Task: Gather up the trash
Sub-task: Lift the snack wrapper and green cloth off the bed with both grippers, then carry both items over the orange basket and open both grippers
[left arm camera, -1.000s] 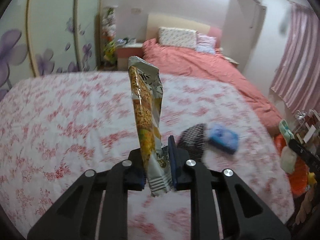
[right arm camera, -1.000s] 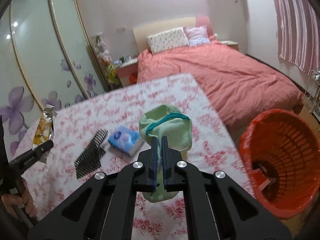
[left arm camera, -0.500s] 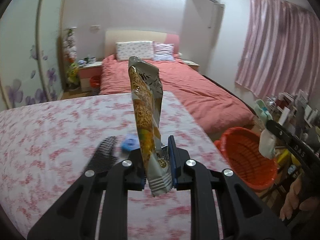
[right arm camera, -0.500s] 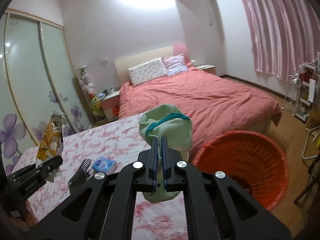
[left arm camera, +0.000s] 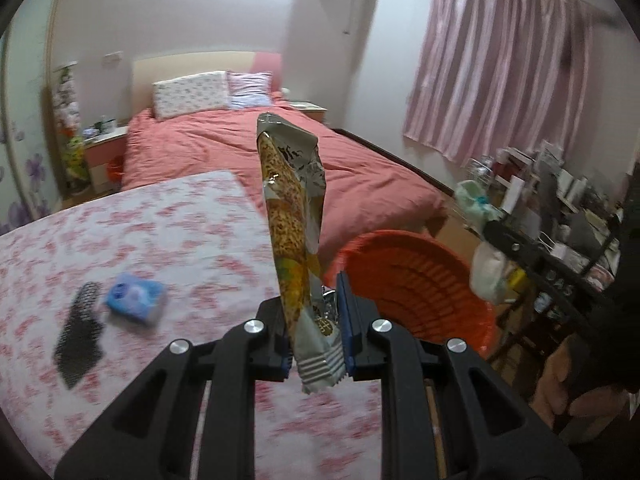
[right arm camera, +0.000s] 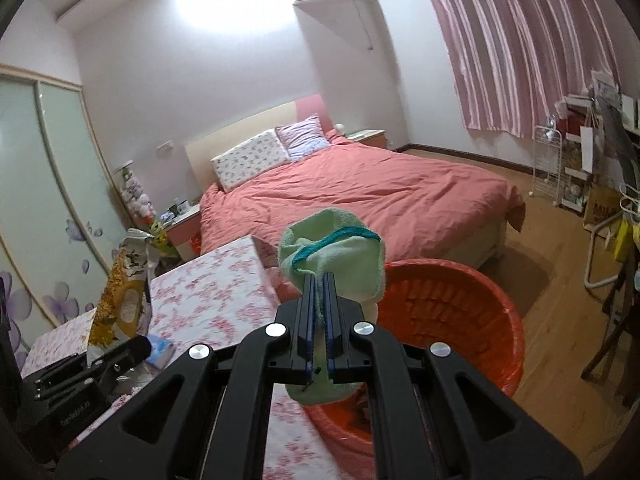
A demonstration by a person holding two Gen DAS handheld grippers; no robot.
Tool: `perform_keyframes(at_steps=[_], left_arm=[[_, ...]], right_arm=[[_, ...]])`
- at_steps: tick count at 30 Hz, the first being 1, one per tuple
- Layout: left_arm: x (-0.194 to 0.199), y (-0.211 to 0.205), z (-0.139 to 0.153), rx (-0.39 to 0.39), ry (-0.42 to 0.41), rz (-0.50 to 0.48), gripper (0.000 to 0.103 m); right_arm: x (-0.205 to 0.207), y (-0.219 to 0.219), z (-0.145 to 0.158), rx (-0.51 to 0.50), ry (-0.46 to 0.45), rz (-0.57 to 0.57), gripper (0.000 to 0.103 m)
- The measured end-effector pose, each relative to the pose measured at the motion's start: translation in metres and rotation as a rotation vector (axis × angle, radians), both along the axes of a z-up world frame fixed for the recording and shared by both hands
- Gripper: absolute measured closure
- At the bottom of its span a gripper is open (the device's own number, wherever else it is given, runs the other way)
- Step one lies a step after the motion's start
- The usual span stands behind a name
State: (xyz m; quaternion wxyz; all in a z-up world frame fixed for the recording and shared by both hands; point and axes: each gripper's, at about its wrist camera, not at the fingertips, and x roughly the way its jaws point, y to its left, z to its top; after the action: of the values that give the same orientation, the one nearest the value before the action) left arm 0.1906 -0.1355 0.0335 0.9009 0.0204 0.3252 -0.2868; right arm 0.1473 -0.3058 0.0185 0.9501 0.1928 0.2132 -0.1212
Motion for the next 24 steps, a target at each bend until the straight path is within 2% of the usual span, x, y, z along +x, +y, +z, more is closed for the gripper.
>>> perform_keyframes(at_steps=[9,14,17,19,24], left_arm=[[0.002,-0.08,-0.026,0.019,0.047,-0.156,0.083],[0.016,-0.116,-0.054,0.068,0.088,-0.177,0.068],[0.023,-0.123,-0.068,0.092,0.113,-0.169,0.056],[0.028,-0.119,-0.076,0.102,0.126,-0.161,0.053],[0.04,-0.102,-0.083,0.12,0.137,-0.117,0.046]], right_arm=[[0.002,-0.047,-0.024,0.098,0.019,-0.045,0.098],[0.009,-0.064,-0.04,0.155,0.041,-0.028,0.097],[0.014,-0.068,-0.051,0.179,0.067,-0.019,0.086],[0.015,-0.068,-0.056,0.185,0.079,-0.021,0.071],[0.013,-0.064,-0.059,0.185,0.098,-0.036,0.058]])
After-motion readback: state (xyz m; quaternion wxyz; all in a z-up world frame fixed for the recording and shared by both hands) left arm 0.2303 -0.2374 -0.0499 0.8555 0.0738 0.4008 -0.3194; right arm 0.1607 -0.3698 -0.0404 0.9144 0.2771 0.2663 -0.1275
